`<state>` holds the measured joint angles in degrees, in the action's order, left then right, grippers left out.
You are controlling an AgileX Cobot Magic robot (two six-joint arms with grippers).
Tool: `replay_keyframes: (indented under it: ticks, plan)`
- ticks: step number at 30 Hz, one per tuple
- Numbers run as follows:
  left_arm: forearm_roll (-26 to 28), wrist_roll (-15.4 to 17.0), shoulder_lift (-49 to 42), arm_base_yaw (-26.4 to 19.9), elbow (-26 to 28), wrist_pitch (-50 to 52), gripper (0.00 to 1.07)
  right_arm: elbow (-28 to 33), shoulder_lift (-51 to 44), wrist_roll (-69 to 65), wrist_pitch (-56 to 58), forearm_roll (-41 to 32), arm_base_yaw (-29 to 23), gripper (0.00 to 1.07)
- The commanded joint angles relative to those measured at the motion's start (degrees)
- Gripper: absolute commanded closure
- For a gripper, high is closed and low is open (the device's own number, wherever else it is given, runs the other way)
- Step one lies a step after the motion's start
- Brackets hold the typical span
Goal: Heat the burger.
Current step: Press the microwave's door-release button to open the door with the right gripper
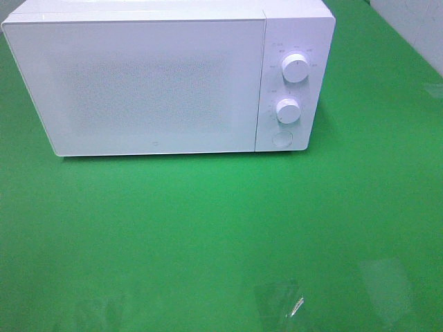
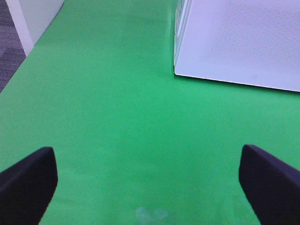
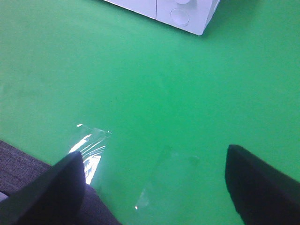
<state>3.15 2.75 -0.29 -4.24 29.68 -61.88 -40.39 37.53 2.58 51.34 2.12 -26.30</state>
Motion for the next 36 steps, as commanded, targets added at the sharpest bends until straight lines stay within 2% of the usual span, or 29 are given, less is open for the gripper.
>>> replay_keyframes:
  ticks: [1, 3, 8, 10, 11, 12, 17, 19, 23, 30, 36]
  plan:
    - [0.34, 0.00, -0.92, -0.11, -0.06, 0.97, 0.06, 0.11, -3.38, 0.06, 2.69, 0.69, 0.29, 0.31]
    - [0.34, 0.00, -0.92, -0.11, -0.06, 0.97, 0.06, 0.11, -8.88, -0.46, 4.47, 1.55, 0.29, 0.31]
    - [0.34, 0.00, -0.92, -0.11, -0.06, 0.97, 0.06, 0.74, -12.78, -1.20, 4.41, 2.98, 0.40, 0.31]
    - [0.34, 0.00, -0.92, -0.11, -0.06, 0.97, 0.06, 3.55, -16.62, -2.18, 4.76, 3.32, 4.53, 0.31]
    - [0.34, 0.00, -0.92, -0.11, -0.06, 0.97, 0.06, 3.55, -16.62, -2.18, 4.76, 3.32, 4.53, 0.31]
    - [0.34, 0.00, -0.92, -0.11, -0.06, 0.97, 0.06, 4.70, -18.85, -2.18, 4.53, 3.32, 7.45, 0.31]
    - [0.34, 0.00, -0.92, -0.11, -0.06, 0.97, 0.06, 6.36, -22.12, -2.18, 3.78, 3.27, 10.94, 0.31]
    - [0.34, 0.00, -0.92, -0.11, -0.06, 0.97, 0.06, 9.00, -26.47, -2.23, 3.32, 3.15, 15.13, 0.31]
    - [0.34, 0.00, -0.92, -0.11, -0.06, 0.97, 0.06, 10.94, -30.08, -2.98, 2.92, 3.04, 18.05, 0.31]
    - [0.34, 0.00, -0.92, -0.11, -0.06, 0.97, 0.06, 11.86, -35.41, -3.84, 3.32, 1.72, 20.74, 0.31]
    - [0.34, 0.00, -0.92, -0.11, -0.06, 0.97, 0.06, 12.32, -39.36, -3.84, 3.78, 1.83, 20.91, 0.31]
